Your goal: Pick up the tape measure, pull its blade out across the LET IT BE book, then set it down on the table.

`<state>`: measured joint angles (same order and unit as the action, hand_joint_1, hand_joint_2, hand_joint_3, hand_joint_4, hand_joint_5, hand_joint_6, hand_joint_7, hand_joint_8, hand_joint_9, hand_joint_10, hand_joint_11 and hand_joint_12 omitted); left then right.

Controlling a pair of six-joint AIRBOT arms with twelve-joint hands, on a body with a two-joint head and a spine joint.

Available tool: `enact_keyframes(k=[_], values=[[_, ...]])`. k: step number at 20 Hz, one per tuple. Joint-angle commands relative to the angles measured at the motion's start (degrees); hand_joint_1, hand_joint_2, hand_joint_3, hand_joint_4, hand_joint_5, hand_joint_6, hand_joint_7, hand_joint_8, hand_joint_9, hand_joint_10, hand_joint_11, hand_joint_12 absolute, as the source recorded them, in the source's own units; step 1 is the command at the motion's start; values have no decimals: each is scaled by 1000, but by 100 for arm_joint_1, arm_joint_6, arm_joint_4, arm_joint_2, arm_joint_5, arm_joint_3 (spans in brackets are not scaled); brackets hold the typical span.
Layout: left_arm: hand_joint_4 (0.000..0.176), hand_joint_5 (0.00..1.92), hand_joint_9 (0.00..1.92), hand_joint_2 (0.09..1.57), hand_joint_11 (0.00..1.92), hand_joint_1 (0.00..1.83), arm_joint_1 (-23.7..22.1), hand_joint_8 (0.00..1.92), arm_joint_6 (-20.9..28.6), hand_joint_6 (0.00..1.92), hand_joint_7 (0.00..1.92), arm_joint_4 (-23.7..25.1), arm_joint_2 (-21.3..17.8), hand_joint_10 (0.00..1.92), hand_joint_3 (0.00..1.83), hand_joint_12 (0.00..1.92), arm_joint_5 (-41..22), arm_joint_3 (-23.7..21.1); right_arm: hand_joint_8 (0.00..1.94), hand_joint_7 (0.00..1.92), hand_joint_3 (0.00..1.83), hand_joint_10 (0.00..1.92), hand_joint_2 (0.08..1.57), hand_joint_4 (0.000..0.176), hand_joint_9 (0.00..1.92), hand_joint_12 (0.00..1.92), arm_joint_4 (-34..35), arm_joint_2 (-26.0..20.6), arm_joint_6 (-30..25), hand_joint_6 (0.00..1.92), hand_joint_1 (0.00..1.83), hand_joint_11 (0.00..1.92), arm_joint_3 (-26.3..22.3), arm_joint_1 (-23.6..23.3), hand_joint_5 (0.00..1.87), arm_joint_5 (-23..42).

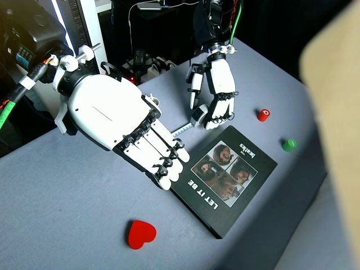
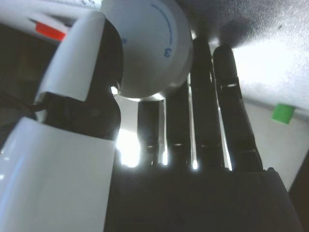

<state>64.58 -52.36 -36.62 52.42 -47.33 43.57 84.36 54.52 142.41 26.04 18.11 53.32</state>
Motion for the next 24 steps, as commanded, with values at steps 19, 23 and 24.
enact_keyframes(k=[19,23,24], values=[[0,764,842,1165,773,1358,-15,1106,-84,1104,909,118,252,1350,2,1022,-224,23,3,247,0,3,1182,0,202,600,-908,-44,-88,3,99,0,-18,13,193,351],[0,857,871,1146,858,1366,-76,1101,-30,994,917,179,209,1335,0,1093,-220,-70,5,262,0,7,1183,0,224,635,-913,-43,-92,5,97,0,-18,-34,208,352],[0,903,874,1134,850,1370,-123,1077,-30,918,940,183,162,1328,0,1157,-192,-109,4,268,0,3,1180,0,221,605,-916,-43,-78,4,111,0,-18,-54,216,352]])
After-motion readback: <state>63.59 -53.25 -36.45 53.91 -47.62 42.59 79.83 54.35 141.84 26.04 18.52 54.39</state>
